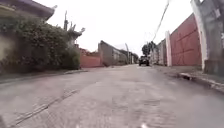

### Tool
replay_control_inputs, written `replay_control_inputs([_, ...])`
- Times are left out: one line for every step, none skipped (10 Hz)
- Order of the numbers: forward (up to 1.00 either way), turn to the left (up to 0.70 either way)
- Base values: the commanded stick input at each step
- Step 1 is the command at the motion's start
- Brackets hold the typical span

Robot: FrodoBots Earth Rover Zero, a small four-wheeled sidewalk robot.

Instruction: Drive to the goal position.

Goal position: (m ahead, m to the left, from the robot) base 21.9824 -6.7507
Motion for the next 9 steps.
replay_control_inputs([1.00,-0.27])
replay_control_inputs([1.00,-0.27])
replay_control_inputs([1.00,-0.27])
replay_control_inputs([1.00,-0.27])
replay_control_inputs([1.00,-0.27])
replay_control_inputs([1.00,-0.27])
replay_control_inputs([1.00,-0.27])
replay_control_inputs([1.00,-0.27])
replay_control_inputs([1.00,-0.27])
